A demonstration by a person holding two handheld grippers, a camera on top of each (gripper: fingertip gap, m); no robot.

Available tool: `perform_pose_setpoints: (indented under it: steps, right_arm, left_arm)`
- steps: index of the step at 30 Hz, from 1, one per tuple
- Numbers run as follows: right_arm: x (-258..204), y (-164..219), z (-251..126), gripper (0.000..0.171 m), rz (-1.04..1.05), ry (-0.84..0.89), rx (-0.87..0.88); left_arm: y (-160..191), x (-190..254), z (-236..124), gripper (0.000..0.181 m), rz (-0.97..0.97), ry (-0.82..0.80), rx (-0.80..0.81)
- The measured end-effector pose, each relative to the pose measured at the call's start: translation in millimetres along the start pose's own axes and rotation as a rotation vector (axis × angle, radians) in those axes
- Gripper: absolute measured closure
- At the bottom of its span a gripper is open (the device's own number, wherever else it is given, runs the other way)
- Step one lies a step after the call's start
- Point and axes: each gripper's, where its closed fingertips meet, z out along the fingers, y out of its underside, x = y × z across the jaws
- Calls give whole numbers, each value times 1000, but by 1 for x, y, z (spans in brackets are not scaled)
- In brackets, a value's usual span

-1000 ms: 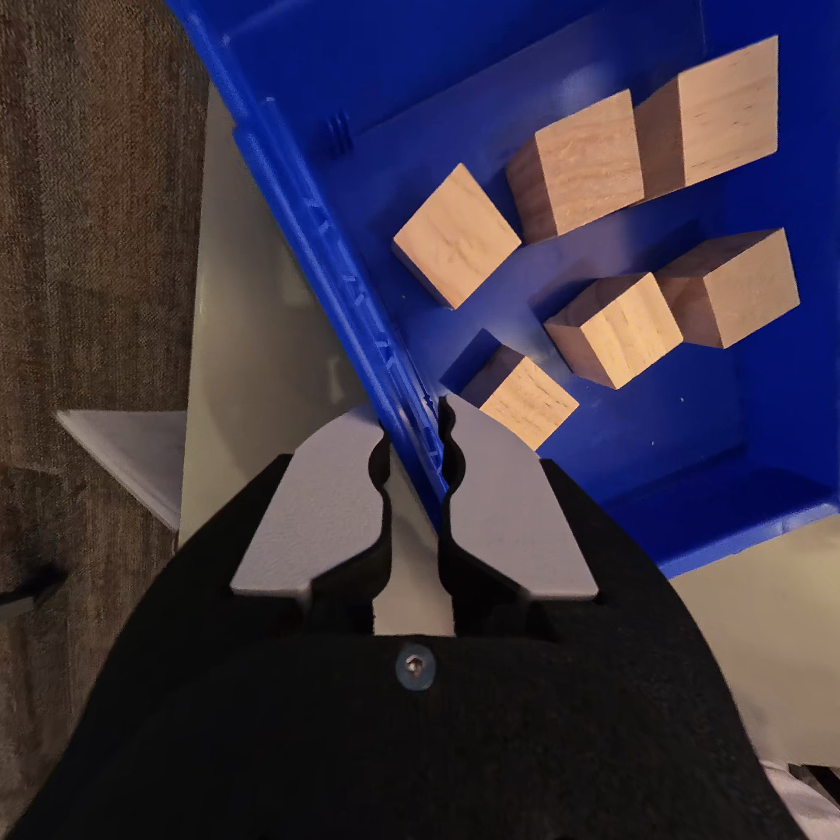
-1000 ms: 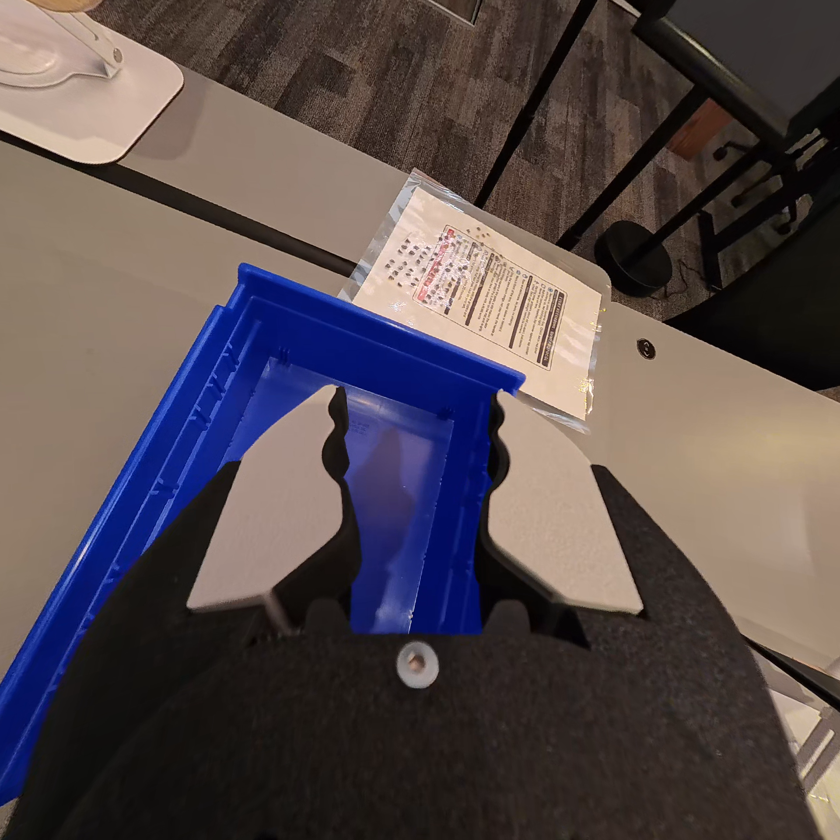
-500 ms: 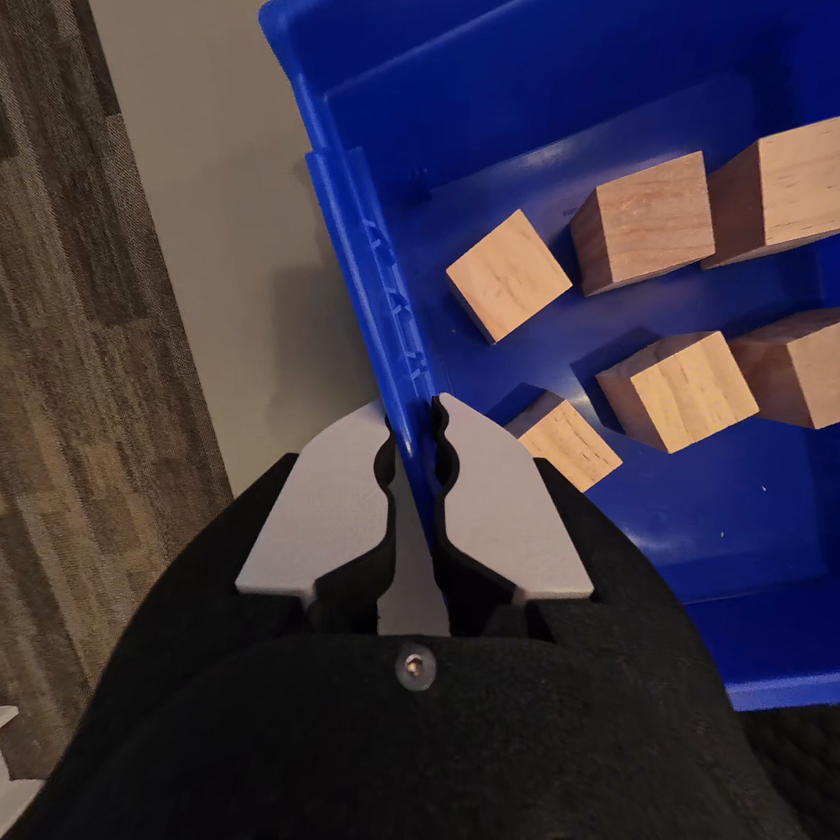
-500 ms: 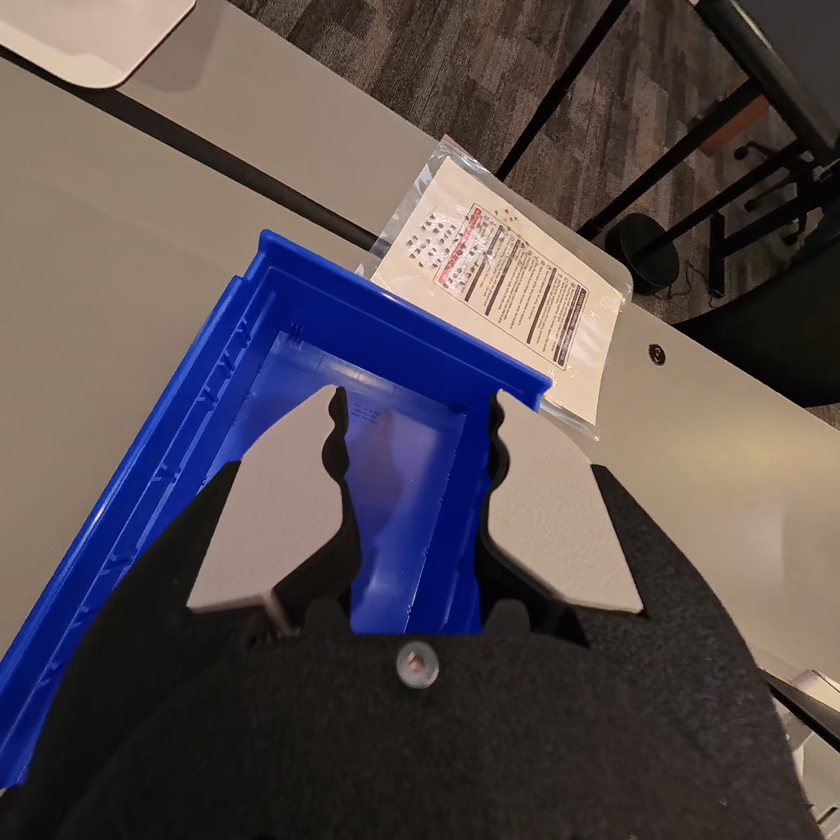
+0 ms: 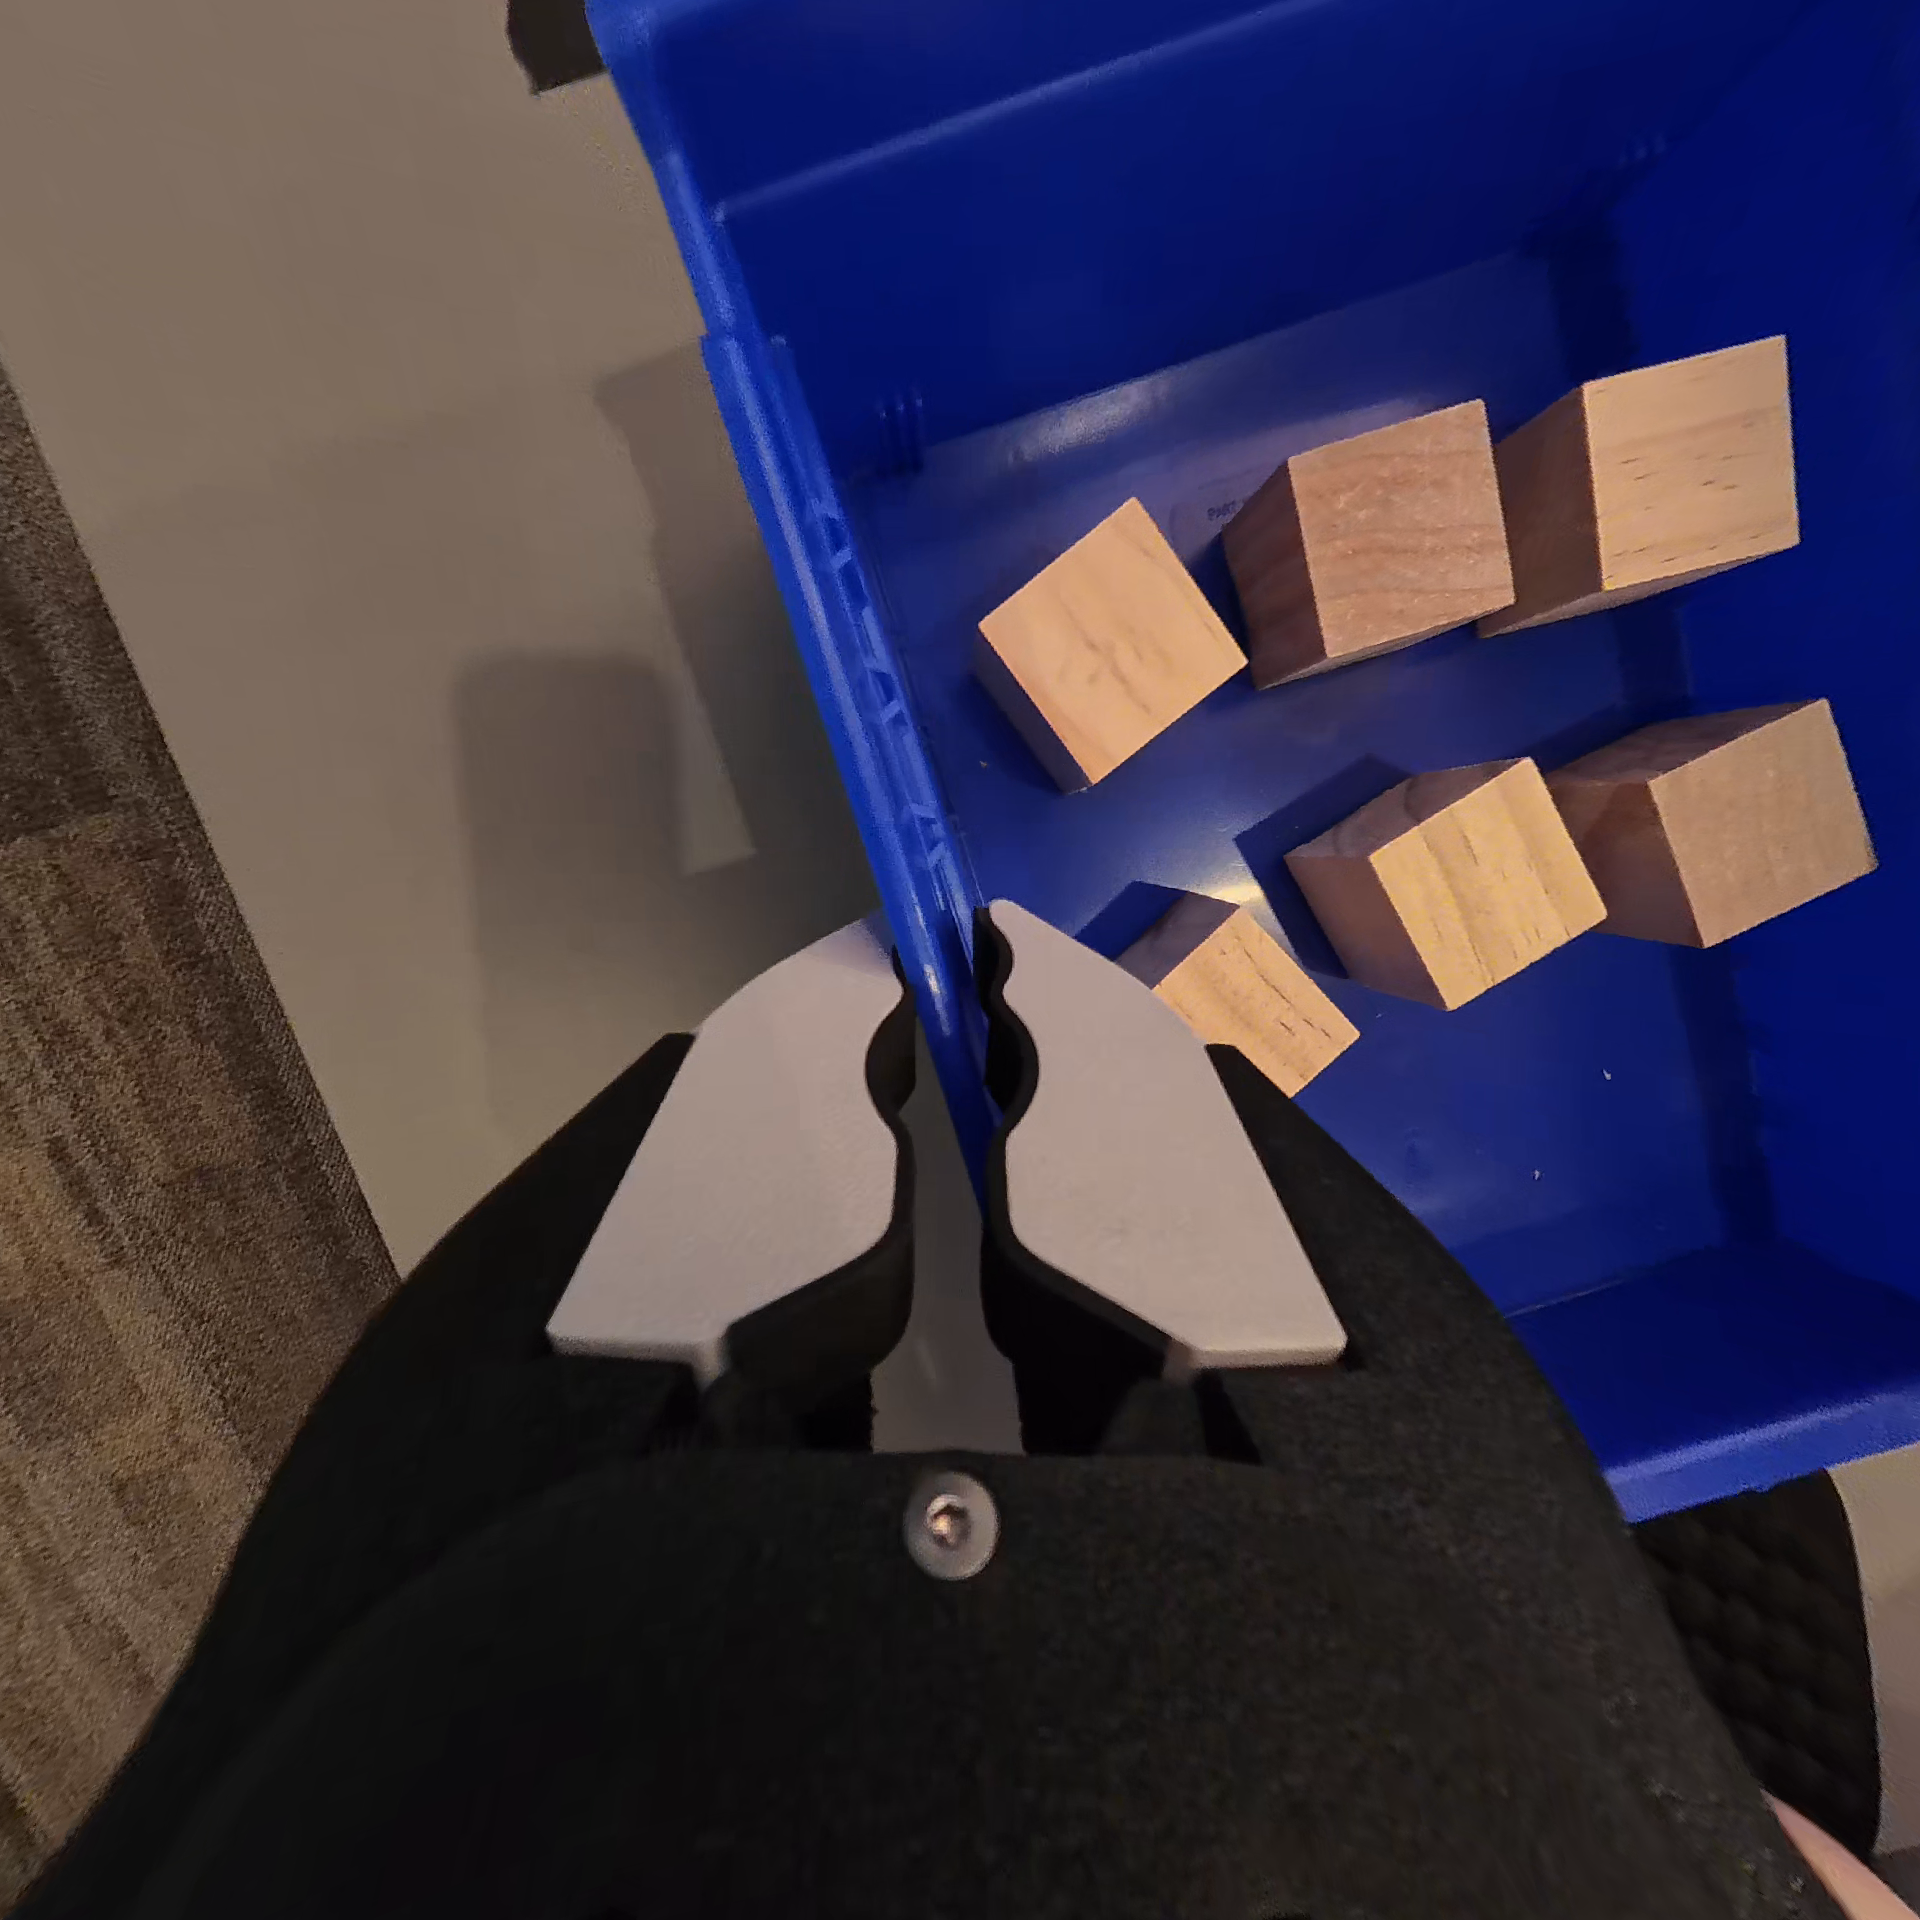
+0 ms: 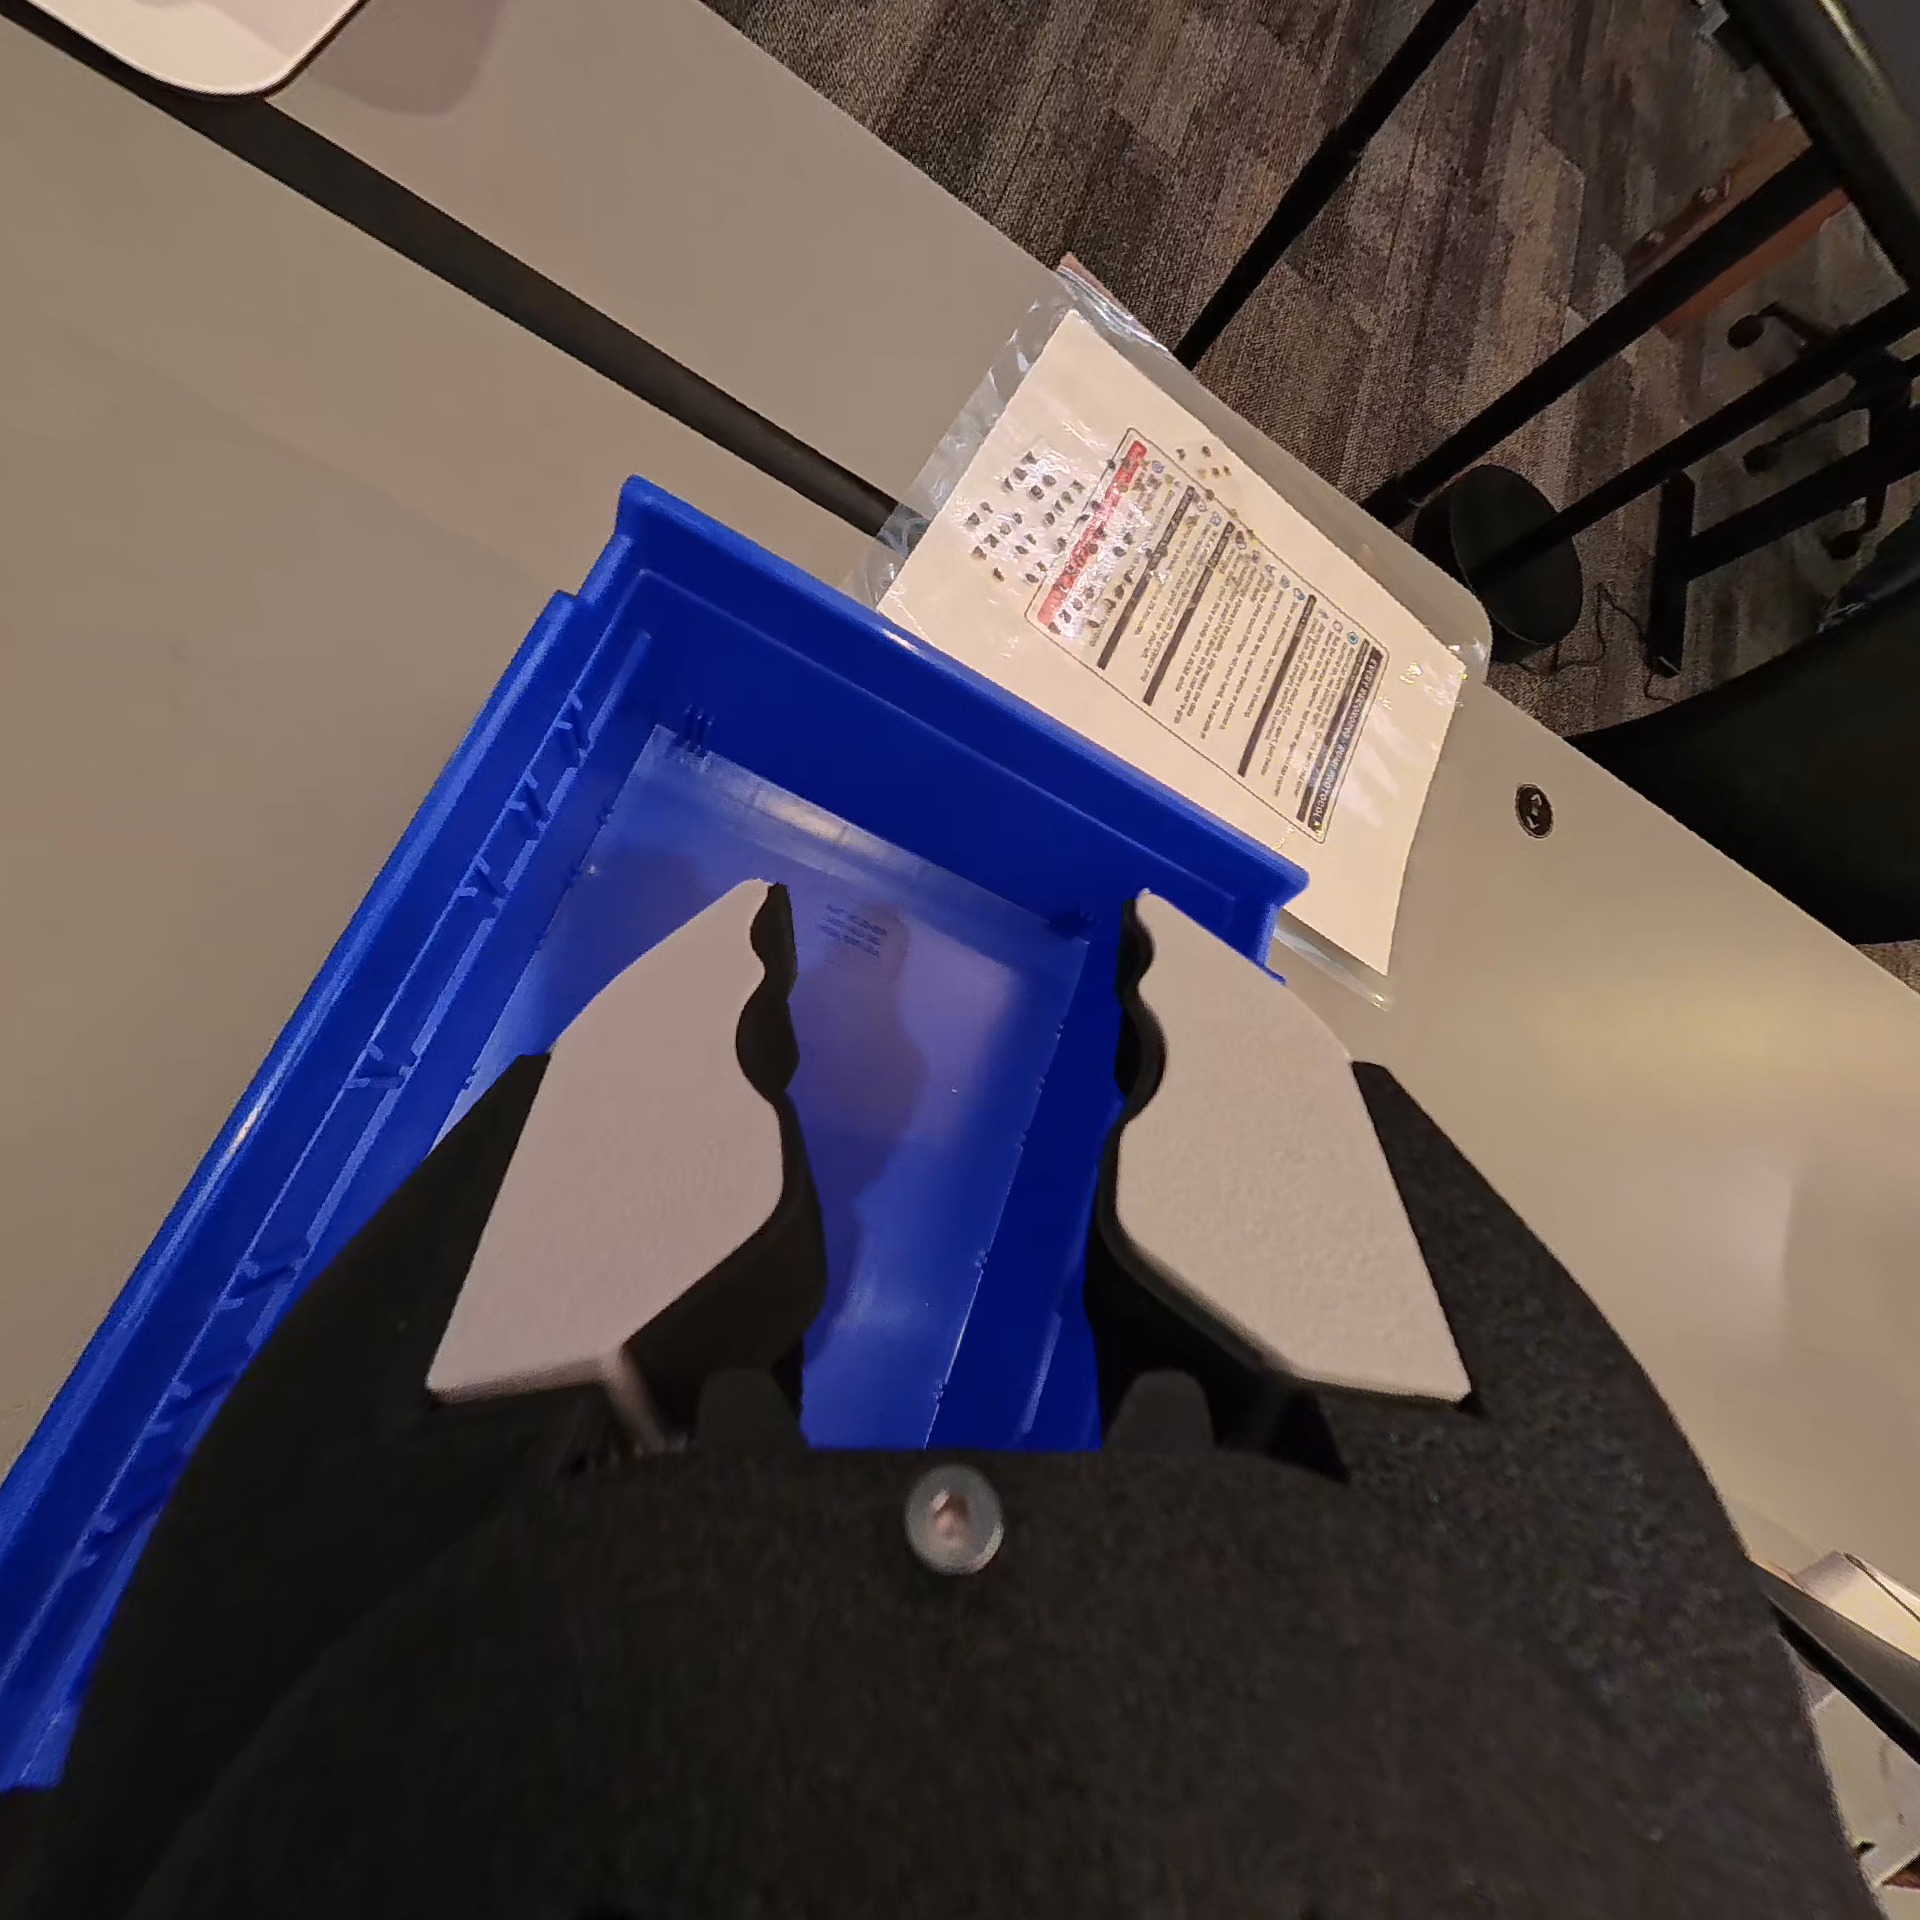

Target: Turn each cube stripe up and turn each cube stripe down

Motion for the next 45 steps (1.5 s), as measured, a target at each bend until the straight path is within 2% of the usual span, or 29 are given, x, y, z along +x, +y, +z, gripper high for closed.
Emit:
perform_pose_setpoints:
  steps: [5,7,11,13,16,19,21,24,26,32,38,39,42,45]
  right_arm:
    - [-3,4,5,112,-17,-4,-30]
    - [-3,5,7,112,-26,2,-43]
    - [-2,5,8,112,-36,12,-44]
    - [-1,4,8,113,-34,15,-35]
    - [-3,5,8,113,-33,5,-39]
    - [-4,8,11,113,-40,-2,-54]
    - [-5,8,12,113,-42,-6,-58]
    - [-7,9,11,113,-45,-15,-58]
    - [-7,9,11,113,-45,-19,-58]
    - [-8,12,13,113,-54,-30,-72]
    - [-16,13,18,113,-86,-50,-94]
    - [-17,13,19,113,-93,-54,-99]
    - [-21,14,21,114,-110,-63,-116]
    - [-25,14,24,114,-124,-69,-122]
  left_arm:
    - [1,1,0,171,43,-35,-19]
    - [0,2,-1,162,63,-37,-12]
    - [-23,5,-26,152,117,-68,146]
    - [-44,27,-52,145,186,-26,290]
    - [-52,87,-79,117,390,95,386]
    - [-29,133,-57,126,672,170,254]
    - [-14,149,-33,130,776,222,132]
    - [-11,168,-10,135,801,286,35]
    - [-9,176,0,132,826,297,-10]
    - [7,173,32,128,882,219,-193]
    - [11,164,51,127,904,144,-275]
    - [14,164,52,134,906,153,-297]
    - [12,160,47,134,899,135,-301]
    - [2,147,29,134,870,88,-229]
